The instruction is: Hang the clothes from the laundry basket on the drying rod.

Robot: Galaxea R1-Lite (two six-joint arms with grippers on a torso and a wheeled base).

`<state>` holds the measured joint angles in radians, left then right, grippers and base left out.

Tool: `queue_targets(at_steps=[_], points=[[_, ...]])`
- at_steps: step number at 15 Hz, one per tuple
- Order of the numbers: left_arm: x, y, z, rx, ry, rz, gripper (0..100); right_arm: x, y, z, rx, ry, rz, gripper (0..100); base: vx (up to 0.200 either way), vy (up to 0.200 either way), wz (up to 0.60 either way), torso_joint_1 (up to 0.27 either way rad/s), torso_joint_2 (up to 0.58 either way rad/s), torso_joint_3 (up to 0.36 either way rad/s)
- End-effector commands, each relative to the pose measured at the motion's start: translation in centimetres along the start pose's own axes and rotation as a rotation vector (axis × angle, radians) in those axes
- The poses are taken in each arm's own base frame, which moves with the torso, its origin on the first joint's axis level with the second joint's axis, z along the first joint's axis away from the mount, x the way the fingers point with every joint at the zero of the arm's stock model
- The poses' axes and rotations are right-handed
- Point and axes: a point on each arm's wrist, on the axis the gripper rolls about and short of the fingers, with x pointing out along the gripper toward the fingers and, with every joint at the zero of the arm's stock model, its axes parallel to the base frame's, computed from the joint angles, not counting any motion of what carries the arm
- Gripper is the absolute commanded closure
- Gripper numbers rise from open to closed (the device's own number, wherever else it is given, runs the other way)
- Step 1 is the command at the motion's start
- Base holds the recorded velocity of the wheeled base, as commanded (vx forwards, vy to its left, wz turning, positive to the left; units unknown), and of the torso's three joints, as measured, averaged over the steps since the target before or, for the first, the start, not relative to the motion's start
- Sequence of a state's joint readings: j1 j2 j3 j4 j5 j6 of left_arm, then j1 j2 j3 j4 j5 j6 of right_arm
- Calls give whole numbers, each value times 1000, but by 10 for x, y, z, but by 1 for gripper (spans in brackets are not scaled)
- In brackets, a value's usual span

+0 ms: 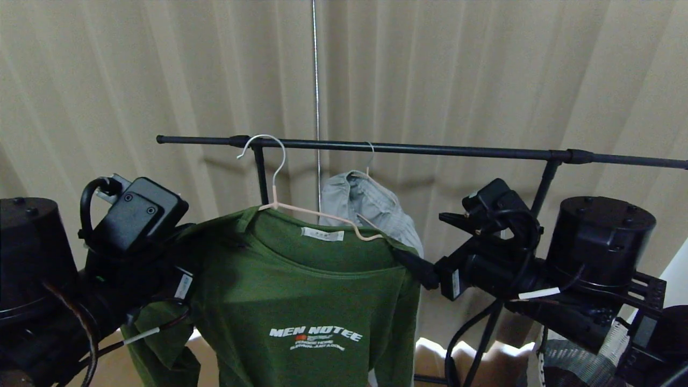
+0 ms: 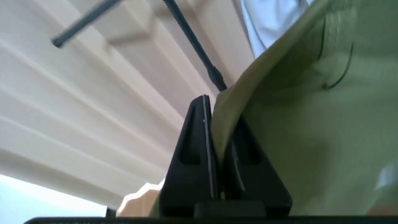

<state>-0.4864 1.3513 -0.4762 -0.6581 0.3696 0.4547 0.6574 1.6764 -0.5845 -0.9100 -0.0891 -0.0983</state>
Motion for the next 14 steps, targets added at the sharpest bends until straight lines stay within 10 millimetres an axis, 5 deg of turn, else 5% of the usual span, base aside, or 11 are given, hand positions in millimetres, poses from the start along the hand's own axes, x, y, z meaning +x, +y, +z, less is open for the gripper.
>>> queue_targets(at_steps=[1, 9, 14], points=[[9, -5, -2, 1, 3, -1, 100, -8, 7, 2, -4, -12, 32, 0, 0, 0, 0, 0, 0, 0], [23, -8, -1, -30, -8, 57, 100, -17, 20, 3, -97, -28, 120, 0, 0, 0, 0, 0, 0, 0], [20, -17, -1, -42, -14, 14, 100, 0, 25, 15, -163, -49, 125, 0, 0, 0, 0, 0, 0, 0]])
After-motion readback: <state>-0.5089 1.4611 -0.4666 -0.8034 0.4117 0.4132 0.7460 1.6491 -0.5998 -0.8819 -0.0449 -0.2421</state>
